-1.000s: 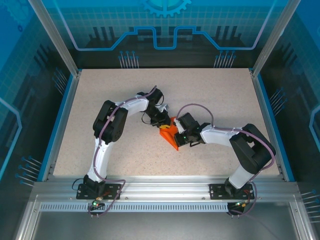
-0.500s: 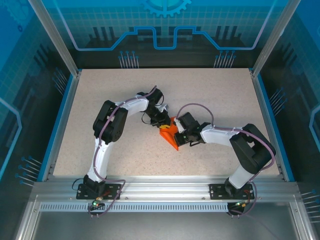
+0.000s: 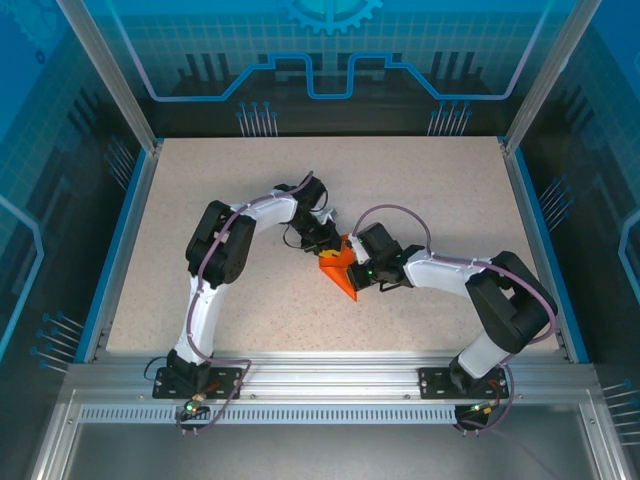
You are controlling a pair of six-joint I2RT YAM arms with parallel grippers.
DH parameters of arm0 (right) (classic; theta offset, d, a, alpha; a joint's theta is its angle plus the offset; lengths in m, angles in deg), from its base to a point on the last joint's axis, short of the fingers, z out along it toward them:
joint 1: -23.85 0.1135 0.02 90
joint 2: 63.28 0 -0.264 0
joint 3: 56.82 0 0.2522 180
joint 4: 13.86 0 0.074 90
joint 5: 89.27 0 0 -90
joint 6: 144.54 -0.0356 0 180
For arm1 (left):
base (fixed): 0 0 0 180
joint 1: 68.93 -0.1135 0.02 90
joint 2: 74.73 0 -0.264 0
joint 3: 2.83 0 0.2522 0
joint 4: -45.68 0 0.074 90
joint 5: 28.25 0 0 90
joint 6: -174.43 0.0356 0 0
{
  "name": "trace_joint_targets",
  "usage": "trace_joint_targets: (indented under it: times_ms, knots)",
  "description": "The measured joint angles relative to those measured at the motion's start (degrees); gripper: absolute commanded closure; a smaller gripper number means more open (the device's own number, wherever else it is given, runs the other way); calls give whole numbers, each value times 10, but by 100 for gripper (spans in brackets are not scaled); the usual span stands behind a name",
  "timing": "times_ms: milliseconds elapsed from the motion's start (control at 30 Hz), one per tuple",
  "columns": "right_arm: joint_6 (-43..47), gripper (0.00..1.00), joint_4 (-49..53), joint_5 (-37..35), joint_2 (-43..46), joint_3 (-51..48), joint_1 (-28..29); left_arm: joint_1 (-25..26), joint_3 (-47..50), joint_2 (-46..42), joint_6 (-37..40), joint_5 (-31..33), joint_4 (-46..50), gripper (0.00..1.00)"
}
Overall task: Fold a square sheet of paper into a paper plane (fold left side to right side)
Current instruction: Third fold the triangle at the center of the table.
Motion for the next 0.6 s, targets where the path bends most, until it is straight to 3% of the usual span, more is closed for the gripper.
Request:
trace_joint_targets:
  times_ms: [600]
  knots:
    - [-1,100,3,-15,-21,9,0,0,0,0,0,0,0,82]
